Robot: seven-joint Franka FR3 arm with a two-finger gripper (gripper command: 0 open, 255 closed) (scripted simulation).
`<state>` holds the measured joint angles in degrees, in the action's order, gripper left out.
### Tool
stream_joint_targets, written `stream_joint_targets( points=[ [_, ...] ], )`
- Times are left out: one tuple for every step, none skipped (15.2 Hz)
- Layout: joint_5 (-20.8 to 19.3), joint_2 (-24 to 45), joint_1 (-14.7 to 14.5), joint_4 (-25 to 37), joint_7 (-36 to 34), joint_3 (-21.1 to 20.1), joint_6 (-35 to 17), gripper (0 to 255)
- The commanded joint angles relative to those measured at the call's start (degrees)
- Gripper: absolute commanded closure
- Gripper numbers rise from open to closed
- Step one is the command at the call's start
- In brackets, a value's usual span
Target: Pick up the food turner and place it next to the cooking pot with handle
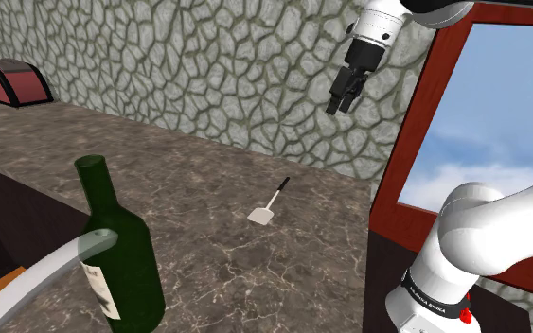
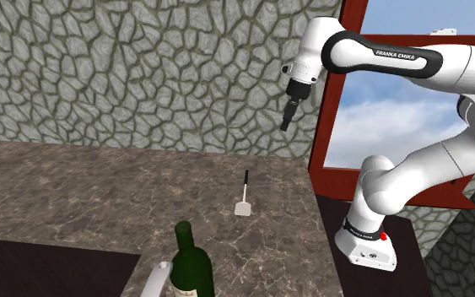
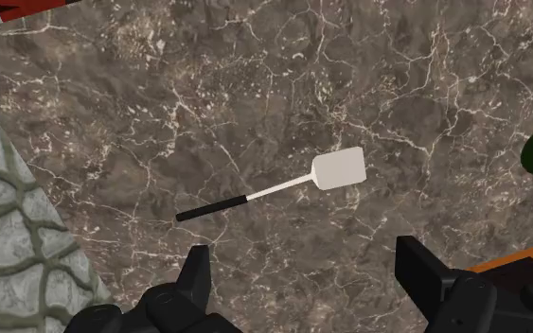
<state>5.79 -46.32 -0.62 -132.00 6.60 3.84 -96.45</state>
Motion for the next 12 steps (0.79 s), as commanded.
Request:
stream_joint_targets(
  points=[
    [0.0,0.0,0.0,0.0,0.0,0.0,0.0,0],
    [0.41,0.29,0.9,-1.49,-3.55,-1.62,-1.75,0],
    [0.86,0.73,1.84,-2.84,-7.08,-3.28,-3.48,0],
    [1.29,1.3,2.74,-4.06,-10.63,-4.94,-5.19,0],
    [1.71,2.01,3.63,-5.14,-14.18,-6.59,-6.88,0],
    [2.11,2.86,4.53,-6.1,-17.74,-8.26,-8.56,0],
    [2.47,3.85,5.41,-6.93,-21.32,-9.91,-10.21,0],
    [2.8,4.96,6.3,-7.63,-24.91,-11.55,-11.84,0],
    [3.09,6.21,7.21,-8.21,-28.51,-13.19,-13.44,0],
    [3.31,7.57,8.13,-8.68,-32.14,-14.82,-15.02,0],
    [3.48,9.06,9.07,-9.03,-35.78,-16.43,-16.58,0],
    [3.59,10.65,10.07,-9.27,-39.44,-18.05,-18.09,0]
  ],
)
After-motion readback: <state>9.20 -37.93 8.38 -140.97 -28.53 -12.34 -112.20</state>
